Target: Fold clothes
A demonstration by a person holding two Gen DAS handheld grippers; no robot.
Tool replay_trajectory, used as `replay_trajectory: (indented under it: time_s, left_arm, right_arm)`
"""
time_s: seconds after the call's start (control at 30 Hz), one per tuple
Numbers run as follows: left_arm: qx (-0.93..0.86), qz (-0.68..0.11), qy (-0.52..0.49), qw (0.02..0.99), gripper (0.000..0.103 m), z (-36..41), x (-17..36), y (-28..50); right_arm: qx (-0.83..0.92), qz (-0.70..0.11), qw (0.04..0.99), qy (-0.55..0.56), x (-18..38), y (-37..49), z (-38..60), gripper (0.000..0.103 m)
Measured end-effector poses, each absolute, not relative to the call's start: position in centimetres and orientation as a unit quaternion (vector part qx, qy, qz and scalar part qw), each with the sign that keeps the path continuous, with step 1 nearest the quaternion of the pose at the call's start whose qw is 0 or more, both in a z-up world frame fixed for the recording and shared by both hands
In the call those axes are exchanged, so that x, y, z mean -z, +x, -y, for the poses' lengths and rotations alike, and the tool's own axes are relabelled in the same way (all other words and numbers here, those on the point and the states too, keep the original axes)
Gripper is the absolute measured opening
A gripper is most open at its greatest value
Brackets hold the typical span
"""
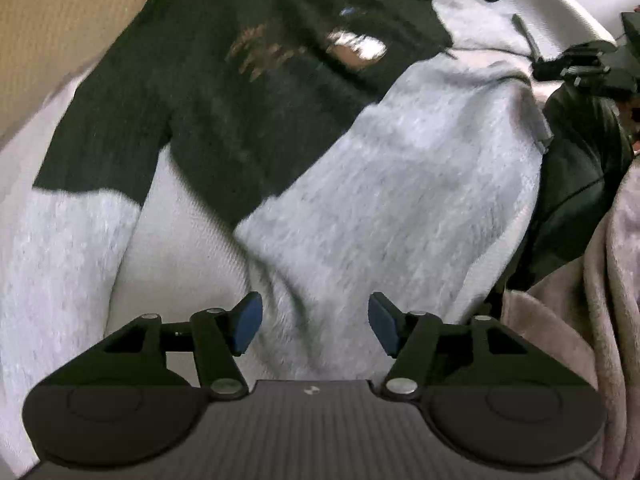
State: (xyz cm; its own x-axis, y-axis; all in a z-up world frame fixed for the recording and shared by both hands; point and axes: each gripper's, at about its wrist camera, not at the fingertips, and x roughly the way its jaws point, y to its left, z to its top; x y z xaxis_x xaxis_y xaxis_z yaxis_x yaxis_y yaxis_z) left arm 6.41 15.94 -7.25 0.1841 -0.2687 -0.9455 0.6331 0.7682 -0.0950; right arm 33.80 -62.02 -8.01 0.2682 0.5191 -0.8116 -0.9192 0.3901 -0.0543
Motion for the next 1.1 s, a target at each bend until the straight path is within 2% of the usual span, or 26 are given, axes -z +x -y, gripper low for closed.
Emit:
replay_trajectory:
  time_s: [0.17, 0.27, 0.43, 0.57, 0.6, 0.77, 0.93, 0.97, 1.03, 1.07, 1.1]
  left_arm:
    - [0.321, -0.545, 0.174, 0.755, 0.064, -12.9, 6.8, 6.3]
    - [0.344, -0.548, 0.194, 0.738, 0.064, -10.8, 7.3, 5.7]
    - [0.381, -0.551, 0.238, 0.703, 0.064, -8.2, 8.3, 4.1]
    - [0.399, -0.552, 0.269, 0.681, 0.072, -6.6, 8.9, 2.9]
    - [0.400, -0.551, 0.279, 0.677, 0.075, -6.2, 9.1, 2.6]
    - [0.384, -0.559, 0.307, 0.668, 0.075, -5.1, 9.8, 2.0]
    - [0.383, -0.559, 0.345, 0.649, 0.079, -3.6, 11.0, 1.3]
    - [0.384, -0.561, 0.352, 0.643, 0.079, -3.3, 11.4, 1.1]
    - [0.385, -0.562, 0.367, 0.633, 0.079, -2.8, 12.2, 0.9]
    - [0.383, -0.562, 0.373, 0.631, 0.079, -2.4, 12.5, 0.8]
    - [0.380, -0.562, 0.379, 0.629, 0.079, -2.2, 12.9, 0.8]
  right_arm:
    - [-0.540, -0.347, 0.695, -0.325, 9.6, 28.8, 58.1, 0.021]
    - [-0.555, -0.327, 0.670, -0.369, 10.9, 26.1, 57.1, 0.038]
    - [-0.558, -0.324, 0.639, -0.420, 12.3, 24.2, 57.5, 0.040]
    - [-0.559, -0.299, 0.628, -0.452, 13.1, 22.9, 57.9, 0.063]
    - [-0.562, -0.290, 0.624, -0.459, 13.4, 22.6, 57.8, 0.066]
    - [-0.558, -0.272, 0.598, -0.506, 15.2, 21.6, 57.0, 0.066]
    - [-0.580, -0.261, 0.590, -0.498, 15.9, 21.6, 56.8, 0.066]
    - [-0.585, -0.267, 0.591, -0.487, 15.9, 21.9, 56.8, 0.065]
    - [-0.586, -0.266, 0.602, -0.472, 15.4, 22.3, 56.9, 0.051]
    - [-0.585, -0.261, 0.611, -0.465, 15.1, 22.4, 56.9, 0.022]
    - [-0.583, -0.256, 0.619, -0.459, 14.8, 22.6, 57.0, 0.007]
